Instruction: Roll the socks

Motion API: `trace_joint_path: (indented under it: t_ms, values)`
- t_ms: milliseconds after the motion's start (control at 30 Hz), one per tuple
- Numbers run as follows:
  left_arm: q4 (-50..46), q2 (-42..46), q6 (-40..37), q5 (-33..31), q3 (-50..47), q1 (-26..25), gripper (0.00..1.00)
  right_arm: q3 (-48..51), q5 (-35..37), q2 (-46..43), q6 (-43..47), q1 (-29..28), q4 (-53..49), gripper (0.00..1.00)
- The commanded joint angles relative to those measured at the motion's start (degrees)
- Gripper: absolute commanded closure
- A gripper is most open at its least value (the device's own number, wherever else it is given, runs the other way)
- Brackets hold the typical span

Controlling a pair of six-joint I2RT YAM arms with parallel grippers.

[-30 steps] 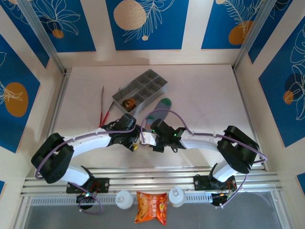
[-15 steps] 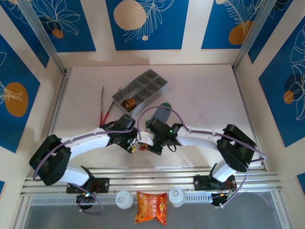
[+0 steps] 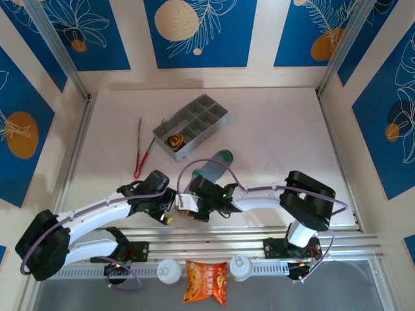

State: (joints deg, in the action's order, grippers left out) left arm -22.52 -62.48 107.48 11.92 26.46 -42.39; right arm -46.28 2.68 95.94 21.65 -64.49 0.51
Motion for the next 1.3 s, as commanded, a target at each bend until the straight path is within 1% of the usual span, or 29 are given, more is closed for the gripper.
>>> trace_joint_path:
  t_ms: [0, 100, 200, 400, 600, 700, 933, 1067, 1267]
  values:
    - [-0.54, 2.49, 1.36, 1.07, -1.69, 0.25, 0.24, -3.9, -4.9, 3.78, 4.74, 0.43, 1.36, 1.0]
    - [-0.99, 4.62, 0.08, -1.03, -1.97, 0.97, 0.24, -5.8, -7.04, 5.45, 7.07, -0.27, -0.14, 1.0]
    - [1.18, 4.47, -1.07, -1.44, -2.86, 1.2, 0.26, -5.41, -6.19, 5.31, 4.72, 0.04, 1.04, 1.0]
    - [7.68, -2.11, -5.42, 0.88, -0.43, 1.22, 0.27, -2.55, -4.17, 2.83, -2.29, 0.08, 3.4, 1.0]
    - [6.84, -7.77, -10.08, 3.38, 3.45, 1.13, 0.27, 1.57, -3.55, 0.86, -13.25, 1.1, 7.47, 1.0]
    - [6.41, -9.33, -11.81, 3.61, 4.8, 1.1, 0.29, 4.04, -3.66, -0.41, -17.22, 1.27, 9.43, 1.0]
    - [10.16, -13.63, -11.64, 4.73, 6.92, 0.04, 0.28, 8.79, -8.64, -3.69, -26.17, 4.34, 13.93, 1.0]
    - [12.53, -14.85, -9.79, 4.05, 6.83, -1.16, 0.27, 9.84, -11.78, -4.01, -28.26, 5.89, 14.69, 1.0]
    - [13.85, -14.63, -8.65, 2.36, 8.14, -1.71, 0.19, 11.22, -17.08, -4.27, -31.54, 8.35, 16.23, 1.0]
